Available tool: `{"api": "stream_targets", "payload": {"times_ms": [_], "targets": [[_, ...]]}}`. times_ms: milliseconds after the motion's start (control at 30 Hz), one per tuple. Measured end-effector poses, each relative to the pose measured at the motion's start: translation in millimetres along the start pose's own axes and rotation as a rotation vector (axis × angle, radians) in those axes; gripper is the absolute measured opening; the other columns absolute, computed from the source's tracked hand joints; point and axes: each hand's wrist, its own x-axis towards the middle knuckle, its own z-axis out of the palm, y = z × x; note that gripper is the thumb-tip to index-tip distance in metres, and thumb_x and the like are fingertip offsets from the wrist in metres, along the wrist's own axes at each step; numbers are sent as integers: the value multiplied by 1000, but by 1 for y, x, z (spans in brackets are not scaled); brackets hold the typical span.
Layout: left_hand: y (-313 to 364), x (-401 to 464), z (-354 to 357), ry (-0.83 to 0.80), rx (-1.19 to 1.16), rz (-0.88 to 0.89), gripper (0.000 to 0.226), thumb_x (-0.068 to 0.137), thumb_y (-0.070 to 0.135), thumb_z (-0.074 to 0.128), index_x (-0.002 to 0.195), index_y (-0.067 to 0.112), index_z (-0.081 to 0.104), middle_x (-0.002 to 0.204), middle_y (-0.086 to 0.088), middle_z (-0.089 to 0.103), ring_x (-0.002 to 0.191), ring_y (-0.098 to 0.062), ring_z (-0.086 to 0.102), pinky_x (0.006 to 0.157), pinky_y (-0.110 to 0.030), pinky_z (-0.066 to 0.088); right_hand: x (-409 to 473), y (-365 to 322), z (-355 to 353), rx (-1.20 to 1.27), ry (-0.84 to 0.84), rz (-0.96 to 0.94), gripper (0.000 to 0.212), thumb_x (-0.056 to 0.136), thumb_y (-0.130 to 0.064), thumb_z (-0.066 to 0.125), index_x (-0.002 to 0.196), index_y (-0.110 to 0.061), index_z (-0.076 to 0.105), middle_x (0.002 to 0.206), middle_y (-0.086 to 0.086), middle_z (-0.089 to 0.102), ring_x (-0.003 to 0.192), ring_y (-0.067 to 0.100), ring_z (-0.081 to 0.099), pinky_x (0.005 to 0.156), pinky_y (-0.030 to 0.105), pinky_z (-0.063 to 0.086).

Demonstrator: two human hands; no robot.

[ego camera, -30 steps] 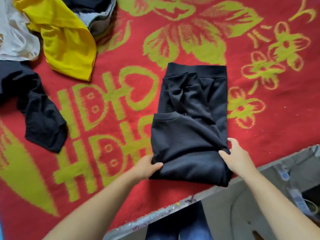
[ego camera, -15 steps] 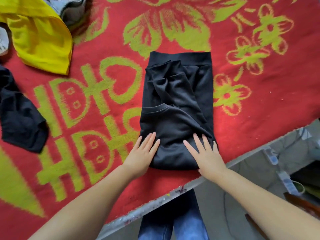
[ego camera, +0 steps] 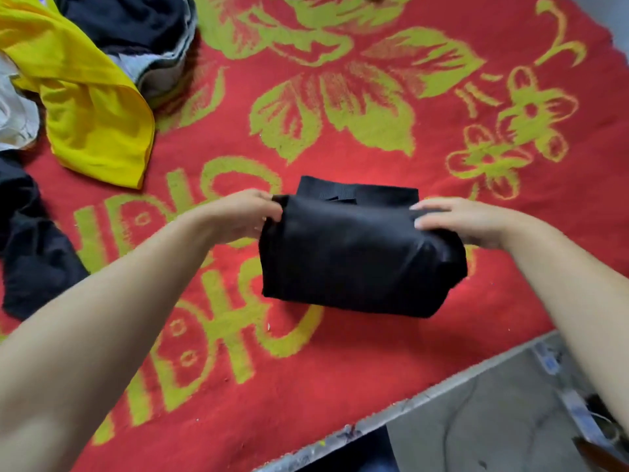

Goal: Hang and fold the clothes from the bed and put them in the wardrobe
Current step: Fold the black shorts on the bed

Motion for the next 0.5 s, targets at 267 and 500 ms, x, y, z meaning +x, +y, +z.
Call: {"api": "stream_targets", "payload": {"times_ms": [267, 500], "targets": [[-48, 59, 58, 664, 35, 226, 17, 99, 34, 47, 93, 21, 57, 83, 16, 58, 77, -2, 54, 60, -10, 35, 45, 50, 64, 175, 724, 143, 61, 83, -58, 57, 122, -11, 52, 115, 5, 60, 108, 24, 57, 85, 33, 42], [-41, 75, 52, 887, 210, 419, 23, 102, 25, 39, 81, 16, 43, 62, 7, 45, 61, -16, 38, 58, -33, 21, 58, 46, 50, 142, 949, -100, 19, 100, -32, 44, 95, -13, 46, 79, -5, 50, 73, 10, 46, 61, 22, 24]]}}
